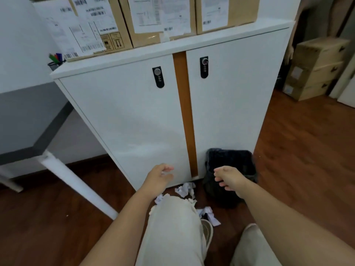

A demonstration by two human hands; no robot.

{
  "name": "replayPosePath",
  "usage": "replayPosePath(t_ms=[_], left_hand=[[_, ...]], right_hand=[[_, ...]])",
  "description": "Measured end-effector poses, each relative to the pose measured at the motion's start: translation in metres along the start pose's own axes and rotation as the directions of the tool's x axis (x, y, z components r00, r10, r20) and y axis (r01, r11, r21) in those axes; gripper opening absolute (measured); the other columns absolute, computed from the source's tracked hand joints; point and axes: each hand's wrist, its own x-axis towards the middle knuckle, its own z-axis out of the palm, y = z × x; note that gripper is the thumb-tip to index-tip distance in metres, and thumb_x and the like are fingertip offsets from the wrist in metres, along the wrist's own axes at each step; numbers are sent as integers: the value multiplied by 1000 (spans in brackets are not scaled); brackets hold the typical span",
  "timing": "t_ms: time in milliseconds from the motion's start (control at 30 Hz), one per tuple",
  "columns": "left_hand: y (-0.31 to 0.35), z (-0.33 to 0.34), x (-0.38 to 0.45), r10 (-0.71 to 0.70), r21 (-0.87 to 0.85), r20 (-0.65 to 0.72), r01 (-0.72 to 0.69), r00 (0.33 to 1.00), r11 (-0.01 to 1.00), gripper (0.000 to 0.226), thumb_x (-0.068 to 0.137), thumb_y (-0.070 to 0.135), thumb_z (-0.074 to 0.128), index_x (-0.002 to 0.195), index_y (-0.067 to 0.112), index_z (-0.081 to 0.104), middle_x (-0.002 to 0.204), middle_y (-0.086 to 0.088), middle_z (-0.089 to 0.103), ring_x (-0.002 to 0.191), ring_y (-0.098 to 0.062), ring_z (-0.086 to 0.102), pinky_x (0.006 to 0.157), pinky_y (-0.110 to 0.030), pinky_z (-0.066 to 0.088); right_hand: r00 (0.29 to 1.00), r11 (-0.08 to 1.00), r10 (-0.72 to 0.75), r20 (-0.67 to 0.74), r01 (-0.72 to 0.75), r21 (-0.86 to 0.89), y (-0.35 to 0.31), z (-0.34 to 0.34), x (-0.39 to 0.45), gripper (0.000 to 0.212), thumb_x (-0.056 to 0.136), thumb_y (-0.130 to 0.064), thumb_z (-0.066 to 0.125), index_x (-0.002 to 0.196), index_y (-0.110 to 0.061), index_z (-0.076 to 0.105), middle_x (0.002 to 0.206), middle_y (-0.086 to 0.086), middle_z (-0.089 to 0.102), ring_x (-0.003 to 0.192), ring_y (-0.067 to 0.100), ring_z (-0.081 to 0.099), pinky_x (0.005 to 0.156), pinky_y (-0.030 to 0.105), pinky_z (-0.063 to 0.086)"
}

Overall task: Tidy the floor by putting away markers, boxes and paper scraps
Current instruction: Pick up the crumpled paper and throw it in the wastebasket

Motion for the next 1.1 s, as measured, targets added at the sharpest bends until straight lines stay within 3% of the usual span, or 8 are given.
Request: replayPosePath(t_ms=[233, 367, 500, 600, 800, 867, 1000, 1100], left_hand=[[-33, 15, -72, -69, -80, -54, 64, 996, 995, 18, 89, 16, 63, 104, 25, 66, 114, -1, 61, 91, -17, 59, 80, -28, 47], [-51, 19, -110, -72, -93, -116, 61, 991, 994, 19, 87, 16, 67, 88, 35, 66, 109, 1, 65, 100, -17, 63, 90, -31, 52], [-58, 26, -132, -83, -74, -144, 73, 986, 995, 19, 88, 9, 63, 90, 27, 66, 105, 3, 63, 97, -14, 63, 88, -25, 50], [-66, 32, -140, -95, -35, -154, 91, 983, 995, 12, 88, 15, 66, 95, 23, 70, 107, 0, 63, 93, -13, 63, 81, -19, 49], [-87, 56, -137, -160, 76, -87, 167, 983, 983, 21, 90, 16, 62, 109, 19, 69, 110, 3, 59, 99, -12, 62, 87, -22, 49], [-101, 67, -130, -193, 109, -59, 199, 979, 974, 23, 89, 18, 64, 112, 19, 68, 112, 4, 58, 99, -11, 61, 87, -20, 47], [-149, 88, -113, -279, 176, 8, 273, 960, 946, 22, 89, 21, 64, 112, 23, 67, 111, 4, 53, 99, -13, 58, 98, -28, 47], [-189, 98, -92, -381, 125, 14, 377, 924, 918, 23, 88, 20, 64, 111, 21, 66, 116, -3, 58, 101, -16, 61, 95, -26, 48]], right_hand=[[995, 994, 82, 54, -78, -72, 53, 30, -28, 23, 96, -28, 52, 115, -19, 60, 104, 7, 62, 86, 21, 55, 63, 28, 41], [990, 990, 130, 48, -127, -54, 85, 40, -41, 14, 97, -19, 49, 102, -12, 61, 86, 9, 59, 63, 18, 46, 54, 24, 32], [990, 995, 99, 98, -98, -21, 98, 55, -45, 18, 93, -8, 49, 103, -6, 64, 76, 11, 53, 53, 16, 38, 48, 23, 28], [992, 998, -15, 126, 23, -64, 100, 65, -45, 19, 92, -12, 54, 108, -13, 64, 90, 9, 60, 64, 16, 48, 53, 25, 36], [996, 980, -29, 88, 45, -193, 114, 73, -15, 25, 88, -11, 55, 109, -5, 68, 83, 5, 60, 78, 20, 54, 72, 32, 45], [998, 971, -27, 61, 41, -235, 116, 83, 0, 26, 88, -12, 56, 109, -5, 68, 100, 11, 65, 96, 27, 59, 89, 38, 48], [998, 937, 26, 58, -5, -349, 134, 114, 33, 41, 86, -22, 58, 127, -15, 58, 127, 13, 59, 113, 30, 58, 90, 32, 47], [996, 885, 28, 79, 12, -465, 148, 138, 60, 50, 88, -20, 56, 137, -14, 48, 139, 14, 51, 130, 33, 45, 104, 37, 42]])
